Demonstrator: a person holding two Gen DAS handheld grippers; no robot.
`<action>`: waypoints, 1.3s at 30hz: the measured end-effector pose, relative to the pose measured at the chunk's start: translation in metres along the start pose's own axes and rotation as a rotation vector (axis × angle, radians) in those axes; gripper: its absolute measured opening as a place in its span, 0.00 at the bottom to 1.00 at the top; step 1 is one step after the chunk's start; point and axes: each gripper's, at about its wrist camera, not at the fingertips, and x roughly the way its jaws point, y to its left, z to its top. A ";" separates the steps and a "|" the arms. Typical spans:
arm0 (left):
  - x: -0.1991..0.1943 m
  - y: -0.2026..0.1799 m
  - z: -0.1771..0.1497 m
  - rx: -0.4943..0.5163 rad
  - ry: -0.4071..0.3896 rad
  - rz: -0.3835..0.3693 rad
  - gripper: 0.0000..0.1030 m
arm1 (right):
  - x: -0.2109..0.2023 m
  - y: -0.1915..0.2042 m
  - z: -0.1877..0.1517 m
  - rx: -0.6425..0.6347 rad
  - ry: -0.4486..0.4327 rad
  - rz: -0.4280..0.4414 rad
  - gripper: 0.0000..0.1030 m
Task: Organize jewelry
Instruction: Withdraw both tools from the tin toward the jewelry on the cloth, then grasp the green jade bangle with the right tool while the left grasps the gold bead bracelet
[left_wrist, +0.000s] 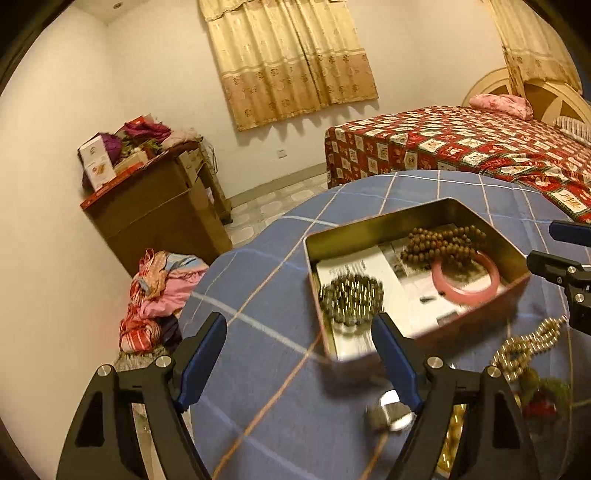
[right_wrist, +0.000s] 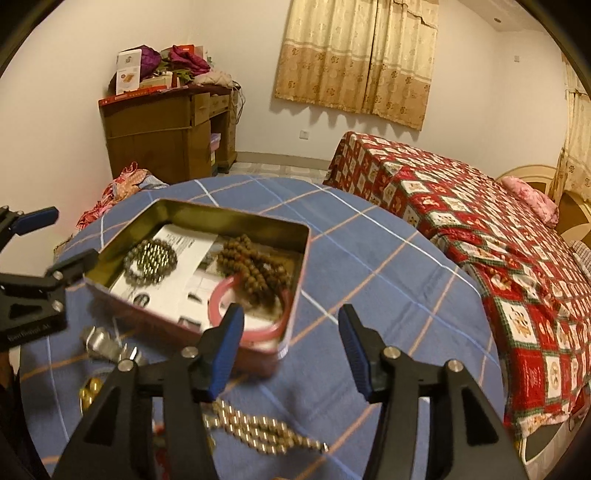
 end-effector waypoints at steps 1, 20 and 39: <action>-0.004 -0.001 -0.005 -0.001 0.003 -0.004 0.79 | -0.003 0.000 -0.005 -0.001 0.003 -0.001 0.54; -0.047 -0.055 -0.055 0.058 0.024 -0.107 0.78 | -0.033 0.012 -0.071 -0.014 0.078 0.075 0.54; -0.048 -0.082 -0.050 0.110 0.024 -0.156 0.78 | -0.036 0.002 -0.079 -0.028 0.064 0.083 0.08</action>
